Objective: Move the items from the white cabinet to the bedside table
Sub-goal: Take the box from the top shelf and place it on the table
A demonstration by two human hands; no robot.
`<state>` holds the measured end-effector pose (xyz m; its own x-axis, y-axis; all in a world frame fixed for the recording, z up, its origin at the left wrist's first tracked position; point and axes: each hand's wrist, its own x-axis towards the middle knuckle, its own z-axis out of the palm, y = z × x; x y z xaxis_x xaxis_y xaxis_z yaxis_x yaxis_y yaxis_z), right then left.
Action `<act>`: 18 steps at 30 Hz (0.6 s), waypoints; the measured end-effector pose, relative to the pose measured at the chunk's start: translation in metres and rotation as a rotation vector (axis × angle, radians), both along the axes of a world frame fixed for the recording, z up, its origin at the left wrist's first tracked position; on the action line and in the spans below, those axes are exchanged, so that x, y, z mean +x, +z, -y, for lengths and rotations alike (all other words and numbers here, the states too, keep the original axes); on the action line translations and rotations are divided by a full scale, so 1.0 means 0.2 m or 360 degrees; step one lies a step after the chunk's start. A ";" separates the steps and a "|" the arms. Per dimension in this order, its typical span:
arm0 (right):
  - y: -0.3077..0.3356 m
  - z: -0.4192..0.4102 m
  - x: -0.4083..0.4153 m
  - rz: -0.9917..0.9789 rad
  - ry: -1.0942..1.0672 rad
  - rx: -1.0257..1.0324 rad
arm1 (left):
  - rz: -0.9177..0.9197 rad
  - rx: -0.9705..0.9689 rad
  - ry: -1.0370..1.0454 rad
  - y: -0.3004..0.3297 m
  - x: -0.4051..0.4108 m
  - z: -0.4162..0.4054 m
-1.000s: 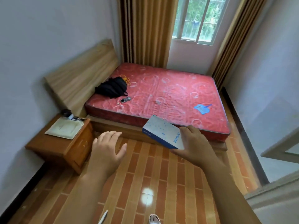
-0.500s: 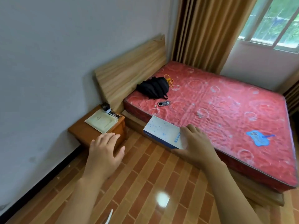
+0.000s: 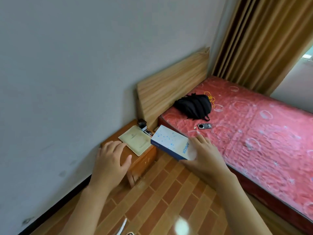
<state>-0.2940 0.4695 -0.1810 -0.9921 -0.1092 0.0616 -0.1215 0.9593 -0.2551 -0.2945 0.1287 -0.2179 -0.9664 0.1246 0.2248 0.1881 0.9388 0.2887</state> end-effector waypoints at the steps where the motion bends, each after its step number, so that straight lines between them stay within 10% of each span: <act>1: 0.00 0.07 -0.07 -0.0006 0.0003 -0.0002 | -0.0004 0.0000 0.0004 0.01 -0.07 0.07; 18: -0.16 0.65 -1.04 0.0138 0.0074 -0.0042 | 0.0122 0.0055 0.0065 -0.24 -0.89 0.64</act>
